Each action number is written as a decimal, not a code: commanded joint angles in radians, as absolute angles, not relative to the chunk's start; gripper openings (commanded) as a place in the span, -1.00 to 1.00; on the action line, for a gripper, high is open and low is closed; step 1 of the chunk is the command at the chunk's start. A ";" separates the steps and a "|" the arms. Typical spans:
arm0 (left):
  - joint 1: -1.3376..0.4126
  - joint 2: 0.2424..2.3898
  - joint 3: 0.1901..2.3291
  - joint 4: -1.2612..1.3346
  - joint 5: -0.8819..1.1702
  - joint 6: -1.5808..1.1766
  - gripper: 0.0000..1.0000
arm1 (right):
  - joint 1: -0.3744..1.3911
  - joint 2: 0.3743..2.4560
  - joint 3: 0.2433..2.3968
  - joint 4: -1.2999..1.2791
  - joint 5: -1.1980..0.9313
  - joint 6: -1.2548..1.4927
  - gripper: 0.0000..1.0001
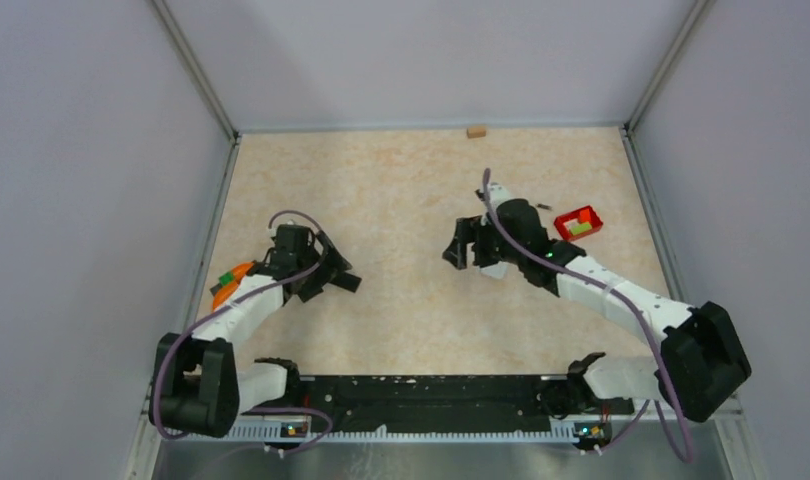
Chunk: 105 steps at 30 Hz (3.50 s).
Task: Load the batteries into the remote control
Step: Adjust the remote control at the center of the board, then pick up the remote control from the center of the board.
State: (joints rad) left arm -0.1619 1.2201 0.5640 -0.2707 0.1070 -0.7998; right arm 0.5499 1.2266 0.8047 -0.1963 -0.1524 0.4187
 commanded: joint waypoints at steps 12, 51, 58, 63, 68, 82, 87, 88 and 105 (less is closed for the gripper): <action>-0.138 0.904 0.740 -0.530 -0.288 -0.740 0.97 | 1.000 1.780 1.048 0.287 -0.015 0.139 0.62; 0.189 1.126 0.572 -0.340 0.452 -0.731 0.97 | 1.064 2.024 1.252 0.135 -0.050 0.218 -0.42; 0.187 1.165 0.466 -0.139 0.563 -0.797 0.97 | 0.997 1.974 1.159 0.225 -0.234 0.485 -0.42; 0.179 1.201 0.424 -0.019 0.615 -0.830 0.97 | 0.989 1.955 1.151 0.221 -0.303 0.508 -0.42; 0.155 1.255 0.405 0.053 0.609 -0.855 0.85 | 0.984 1.960 1.168 0.190 -0.364 0.530 -0.42; 0.116 1.278 0.357 0.120 0.538 -0.879 -0.13 | 0.984 1.988 1.161 0.277 -0.439 0.607 -0.42; 0.104 1.298 0.351 0.126 0.562 -0.875 -0.60 | 0.985 2.009 1.172 0.291 -0.430 0.614 -0.42; 0.104 1.307 0.350 0.133 0.577 -0.876 -0.76 | 0.984 2.010 1.172 0.288 -0.418 0.618 -0.42; 0.103 1.209 0.534 0.323 0.740 -1.039 -1.00 | 0.939 1.583 0.981 0.291 -0.214 1.009 0.75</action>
